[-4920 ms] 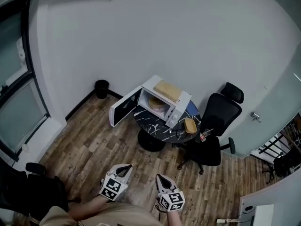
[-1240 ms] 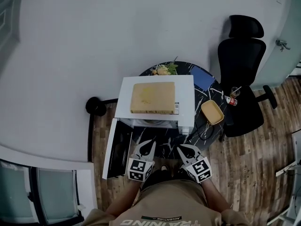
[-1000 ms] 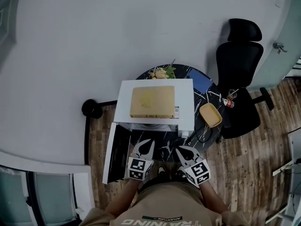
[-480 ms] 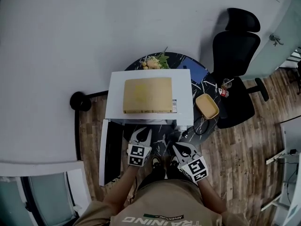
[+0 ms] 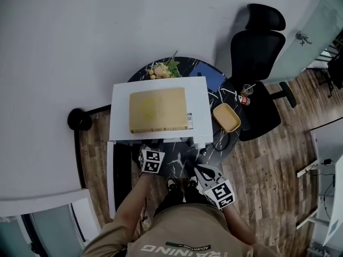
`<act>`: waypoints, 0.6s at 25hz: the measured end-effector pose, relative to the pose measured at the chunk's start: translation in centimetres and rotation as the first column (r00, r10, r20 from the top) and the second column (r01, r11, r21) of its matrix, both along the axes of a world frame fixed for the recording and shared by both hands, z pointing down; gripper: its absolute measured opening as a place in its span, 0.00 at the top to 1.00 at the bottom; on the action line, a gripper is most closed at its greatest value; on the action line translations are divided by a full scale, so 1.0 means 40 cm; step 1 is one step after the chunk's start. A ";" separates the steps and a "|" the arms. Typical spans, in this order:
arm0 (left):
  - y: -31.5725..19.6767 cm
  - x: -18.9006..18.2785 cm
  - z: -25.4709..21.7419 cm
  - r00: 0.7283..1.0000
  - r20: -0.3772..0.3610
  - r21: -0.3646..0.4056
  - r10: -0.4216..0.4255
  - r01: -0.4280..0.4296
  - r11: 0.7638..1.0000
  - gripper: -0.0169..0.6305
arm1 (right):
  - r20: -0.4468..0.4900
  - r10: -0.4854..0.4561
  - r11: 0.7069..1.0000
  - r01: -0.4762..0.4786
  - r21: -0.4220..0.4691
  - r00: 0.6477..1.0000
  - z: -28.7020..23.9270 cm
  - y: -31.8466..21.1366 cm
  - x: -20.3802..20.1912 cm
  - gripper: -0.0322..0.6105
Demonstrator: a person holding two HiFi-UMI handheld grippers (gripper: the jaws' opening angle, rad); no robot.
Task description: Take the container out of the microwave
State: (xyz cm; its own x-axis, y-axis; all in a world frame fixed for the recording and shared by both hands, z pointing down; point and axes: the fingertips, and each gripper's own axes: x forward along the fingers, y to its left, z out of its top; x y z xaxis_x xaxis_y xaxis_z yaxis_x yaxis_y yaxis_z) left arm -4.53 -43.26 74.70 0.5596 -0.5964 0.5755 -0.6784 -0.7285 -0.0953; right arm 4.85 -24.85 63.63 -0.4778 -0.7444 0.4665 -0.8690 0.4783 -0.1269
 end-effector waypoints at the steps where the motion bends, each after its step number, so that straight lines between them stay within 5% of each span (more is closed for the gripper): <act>1: -0.009 0.001 0.011 1.000 0.015 -0.002 0.007 -0.007 1.000 0.85 | -0.003 0.006 1.000 -0.006 -0.004 1.000 0.001 0.000 0.003 0.94; 15: -0.069 0.006 0.109 0.978 0.203 -0.083 0.043 -0.026 0.996 0.85 | 0.003 0.069 0.997 -0.069 -0.044 0.998 0.020 0.015 0.048 0.94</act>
State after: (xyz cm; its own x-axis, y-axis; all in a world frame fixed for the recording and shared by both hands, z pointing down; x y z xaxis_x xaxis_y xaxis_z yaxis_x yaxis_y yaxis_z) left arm -4.29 -46.04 79.07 0.4445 -0.5269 0.7244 -0.6248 -0.7619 -0.1708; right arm 6.75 -24.25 64.42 -0.4284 -0.7545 0.4972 -0.8990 0.4112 -0.1506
